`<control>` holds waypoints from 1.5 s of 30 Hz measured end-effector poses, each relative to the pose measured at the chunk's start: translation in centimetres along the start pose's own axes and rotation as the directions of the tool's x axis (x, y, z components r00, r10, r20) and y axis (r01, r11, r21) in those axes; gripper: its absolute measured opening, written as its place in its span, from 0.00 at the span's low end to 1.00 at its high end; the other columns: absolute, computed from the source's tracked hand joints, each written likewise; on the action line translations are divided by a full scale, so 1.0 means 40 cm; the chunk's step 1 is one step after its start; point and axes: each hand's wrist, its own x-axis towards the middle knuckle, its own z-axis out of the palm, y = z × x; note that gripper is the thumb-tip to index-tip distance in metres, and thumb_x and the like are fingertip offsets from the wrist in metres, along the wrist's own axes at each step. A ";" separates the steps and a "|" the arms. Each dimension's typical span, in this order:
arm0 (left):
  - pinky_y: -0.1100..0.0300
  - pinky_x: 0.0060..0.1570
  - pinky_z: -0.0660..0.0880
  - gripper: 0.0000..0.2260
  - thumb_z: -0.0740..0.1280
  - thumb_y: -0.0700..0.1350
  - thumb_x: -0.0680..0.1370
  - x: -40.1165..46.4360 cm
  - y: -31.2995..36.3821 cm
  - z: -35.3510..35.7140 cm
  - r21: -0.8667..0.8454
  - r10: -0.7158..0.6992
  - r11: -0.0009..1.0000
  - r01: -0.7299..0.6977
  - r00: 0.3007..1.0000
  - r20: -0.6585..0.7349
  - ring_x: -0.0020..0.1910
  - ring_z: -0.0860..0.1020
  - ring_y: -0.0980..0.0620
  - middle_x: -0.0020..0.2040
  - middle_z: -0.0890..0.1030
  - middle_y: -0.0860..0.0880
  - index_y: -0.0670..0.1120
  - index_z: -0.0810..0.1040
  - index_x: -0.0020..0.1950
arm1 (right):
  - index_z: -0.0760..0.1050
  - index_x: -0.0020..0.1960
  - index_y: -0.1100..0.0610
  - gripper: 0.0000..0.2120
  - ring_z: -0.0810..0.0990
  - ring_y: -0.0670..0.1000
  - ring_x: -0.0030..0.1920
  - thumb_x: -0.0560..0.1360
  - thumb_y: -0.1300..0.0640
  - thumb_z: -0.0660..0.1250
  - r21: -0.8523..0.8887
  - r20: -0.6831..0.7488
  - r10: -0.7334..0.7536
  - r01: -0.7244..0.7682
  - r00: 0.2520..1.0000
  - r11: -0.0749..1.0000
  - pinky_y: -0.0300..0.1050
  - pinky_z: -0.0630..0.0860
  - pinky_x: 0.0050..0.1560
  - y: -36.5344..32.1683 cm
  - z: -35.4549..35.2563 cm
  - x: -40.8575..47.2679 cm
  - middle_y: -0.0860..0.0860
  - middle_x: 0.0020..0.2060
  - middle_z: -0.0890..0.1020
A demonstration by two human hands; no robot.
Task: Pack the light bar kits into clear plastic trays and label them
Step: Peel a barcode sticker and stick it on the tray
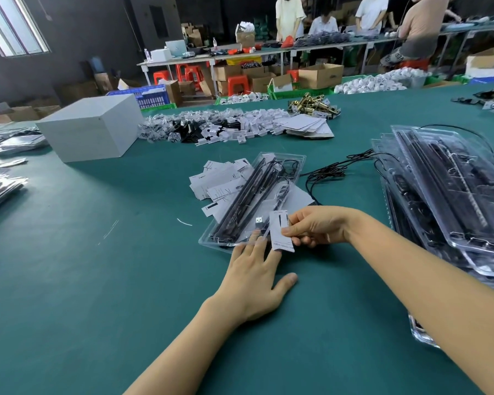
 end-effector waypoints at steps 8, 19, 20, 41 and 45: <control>0.51 0.69 0.53 0.23 0.47 0.65 0.78 -0.007 -0.001 -0.005 0.017 0.018 1.000 -0.018 1.000 -0.001 0.71 0.59 0.44 0.63 0.66 0.45 0.48 0.65 0.59 | 0.74 0.43 0.54 0.06 0.74 0.40 0.25 0.76 0.54 0.69 0.095 -0.200 0.063 -0.044 0.978 0.994 0.31 0.69 0.23 -0.007 0.021 0.021 0.46 0.29 0.81; 0.52 0.63 0.58 0.26 0.42 0.66 0.76 -0.015 0.008 -0.017 0.073 0.047 0.996 -0.045 0.999 -0.014 0.57 0.68 0.45 0.56 0.69 0.46 0.47 0.65 0.54 | 0.72 0.39 0.56 0.11 0.72 0.44 0.23 0.77 0.53 0.68 -0.142 -0.320 0.057 -0.107 0.946 0.984 0.35 0.70 0.23 -0.043 0.047 0.039 0.50 0.28 0.75; 0.51 0.63 0.59 0.26 0.42 0.65 0.76 -0.015 0.009 -0.017 0.076 0.047 0.996 -0.046 0.999 -0.012 0.57 0.68 0.45 0.56 0.69 0.46 0.47 0.65 0.54 | 0.72 0.39 0.57 0.11 0.73 0.45 0.23 0.77 0.53 0.68 -0.197 -0.334 0.047 -0.118 0.941 0.973 0.36 0.70 0.24 -0.049 0.050 0.043 0.50 0.28 0.75; 0.50 0.48 0.75 0.12 0.74 0.41 0.69 -0.049 0.003 -0.049 -0.139 -0.191 0.980 0.142 0.869 -0.458 0.48 0.81 0.43 0.50 0.82 0.47 0.44 0.83 0.52 | 0.66 0.35 0.57 0.19 0.75 0.48 0.24 0.65 0.59 0.79 0.074 -0.578 0.032 0.013 0.815 0.997 0.37 0.71 0.22 -0.021 0.091 0.045 0.53 0.29 0.76; 0.54 0.43 0.77 0.07 0.76 0.40 0.68 -0.047 -0.011 -0.046 -0.164 -0.170 0.980 0.110 0.892 -0.419 0.37 0.82 0.45 0.42 0.83 0.50 0.45 0.84 0.45 | 0.68 0.38 0.58 0.15 0.79 0.46 0.22 0.68 0.65 0.76 0.165 -0.485 0.054 0.031 0.873 0.986 0.35 0.73 0.21 -0.022 0.083 0.027 0.52 0.24 0.79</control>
